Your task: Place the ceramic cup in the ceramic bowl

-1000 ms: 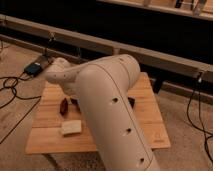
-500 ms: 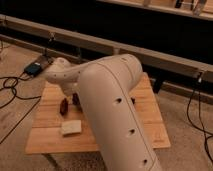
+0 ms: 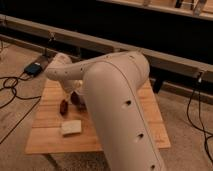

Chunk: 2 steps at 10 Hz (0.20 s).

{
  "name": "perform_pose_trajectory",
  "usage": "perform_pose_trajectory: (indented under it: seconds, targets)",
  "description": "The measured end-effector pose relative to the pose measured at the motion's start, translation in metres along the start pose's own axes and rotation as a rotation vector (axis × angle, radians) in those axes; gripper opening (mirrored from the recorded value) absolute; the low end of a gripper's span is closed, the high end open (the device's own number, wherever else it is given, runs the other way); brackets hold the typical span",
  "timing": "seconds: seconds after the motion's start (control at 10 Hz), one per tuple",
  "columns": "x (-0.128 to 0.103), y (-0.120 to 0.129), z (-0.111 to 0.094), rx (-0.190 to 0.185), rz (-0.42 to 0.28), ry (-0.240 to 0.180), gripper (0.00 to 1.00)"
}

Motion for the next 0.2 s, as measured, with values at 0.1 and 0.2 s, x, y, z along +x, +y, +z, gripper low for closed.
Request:
perform_pose_trajectory:
  seconds: [0.1, 0.2]
  targets:
    - [-0.0003, -0.0032, -0.0038, -0.002, 0.009, -0.008, 0.8]
    - [0.0006, -0.0044, -0.0025, -0.001, 0.01, -0.006, 0.8]
